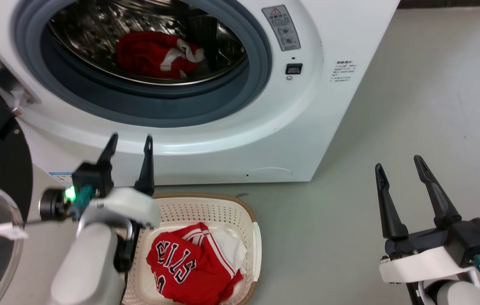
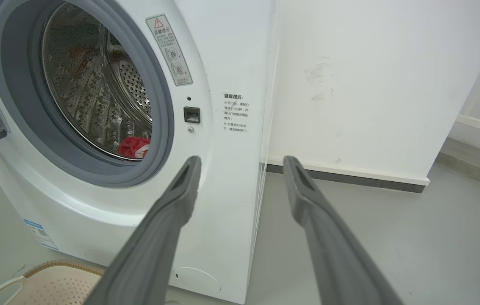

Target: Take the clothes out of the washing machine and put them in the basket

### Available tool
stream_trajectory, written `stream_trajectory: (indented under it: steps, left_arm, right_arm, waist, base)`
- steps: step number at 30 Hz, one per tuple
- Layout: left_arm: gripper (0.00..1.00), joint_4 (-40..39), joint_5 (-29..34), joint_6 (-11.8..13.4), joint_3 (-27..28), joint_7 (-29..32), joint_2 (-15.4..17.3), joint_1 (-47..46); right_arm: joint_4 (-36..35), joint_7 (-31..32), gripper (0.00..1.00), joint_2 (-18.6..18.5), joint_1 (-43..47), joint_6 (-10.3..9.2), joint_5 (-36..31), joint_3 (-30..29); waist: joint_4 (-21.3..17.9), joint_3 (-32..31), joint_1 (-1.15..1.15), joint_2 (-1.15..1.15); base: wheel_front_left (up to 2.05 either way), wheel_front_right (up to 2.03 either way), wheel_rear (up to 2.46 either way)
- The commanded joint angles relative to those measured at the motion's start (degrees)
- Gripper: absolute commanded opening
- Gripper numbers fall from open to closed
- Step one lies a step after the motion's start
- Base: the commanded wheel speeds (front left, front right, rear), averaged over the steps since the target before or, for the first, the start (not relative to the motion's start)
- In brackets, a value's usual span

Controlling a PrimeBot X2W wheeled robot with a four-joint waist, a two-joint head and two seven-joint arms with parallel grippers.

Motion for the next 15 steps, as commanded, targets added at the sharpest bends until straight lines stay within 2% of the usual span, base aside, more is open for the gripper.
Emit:
stream_trajectory:
  steps: [1,7,11,15]
  left_arm:
    - [1.00,1.9,0.6,-0.7,-0.3,-0.1,0.3,-3.9]
    - [1.00,7.9,1.8,-1.9,-1.4,2.7,1.3,-14.6]
    - [1.00,14.2,2.4,-3.9,-1.8,6.2,3.3,-24.6]
    - [1.00,20.0,3.1,-4.9,-2.4,9.8,4.7,-33.9]
  right_arm:
    - [-0.3,-0.1,1.00,0.0,-1.1,-0.04,0.1,0.2]
    - [-0.9,-0.1,1.00,0.0,-3.1,-0.04,0.4,0.3]
    - [-1.4,-0.1,1.00,0.1,-5.0,-0.04,0.9,0.5]
    - [-1.8,-0.1,1.00,0.1,-6.7,-0.04,1.6,0.5]
  waist:
    - [-1.2,1.8,0.00,0.00]
    - [-3.3,5.8,0.00,0.00]
    - [-5.1,9.9,0.00,0.00]
    - [-6.7,13.9,0.00,0.00]
  base:
    - [0.00,0.00,0.00]
    - [0.00,0.00,0.00]
    - [0.00,0.00,0.00]
    - [0.00,0.00,0.00]
